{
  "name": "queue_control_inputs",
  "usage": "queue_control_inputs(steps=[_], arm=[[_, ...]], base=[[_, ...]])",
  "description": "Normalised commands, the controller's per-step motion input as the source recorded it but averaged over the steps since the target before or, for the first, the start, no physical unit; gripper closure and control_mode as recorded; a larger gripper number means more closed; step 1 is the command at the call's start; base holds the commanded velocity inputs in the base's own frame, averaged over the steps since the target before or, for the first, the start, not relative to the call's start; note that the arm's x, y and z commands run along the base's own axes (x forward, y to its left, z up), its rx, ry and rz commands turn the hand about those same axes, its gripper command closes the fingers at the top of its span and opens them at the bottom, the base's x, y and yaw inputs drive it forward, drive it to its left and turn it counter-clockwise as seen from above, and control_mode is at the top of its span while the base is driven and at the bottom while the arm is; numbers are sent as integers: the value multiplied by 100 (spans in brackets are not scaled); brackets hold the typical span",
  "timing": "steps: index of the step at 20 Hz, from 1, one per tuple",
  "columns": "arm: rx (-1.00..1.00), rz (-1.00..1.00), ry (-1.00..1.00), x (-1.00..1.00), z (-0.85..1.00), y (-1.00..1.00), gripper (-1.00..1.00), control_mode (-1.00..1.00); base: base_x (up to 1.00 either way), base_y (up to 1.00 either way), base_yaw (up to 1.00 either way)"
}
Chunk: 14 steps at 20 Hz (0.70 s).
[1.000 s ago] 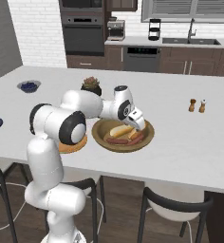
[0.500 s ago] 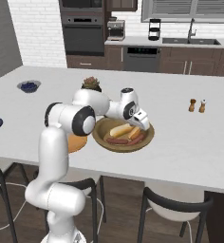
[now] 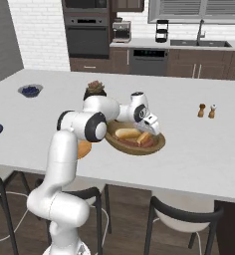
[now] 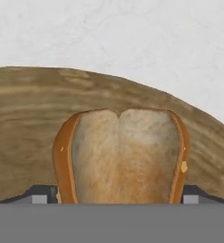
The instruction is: Place one bun and one sausage from the bowl on each plate.
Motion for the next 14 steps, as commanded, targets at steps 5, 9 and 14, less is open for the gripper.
queue_control_inputs(steps=[5, 9, 14], arm=[[-1, 0, 7, -6, -27, -1, 100, -100], [0, -2, -11, -78, 4, 0, 100, -100], [0, -2, -33, -100, 75, 2, 100, -100]], base=[[0, 0, 0], [0, 0, 0], [0, 0, 0]])
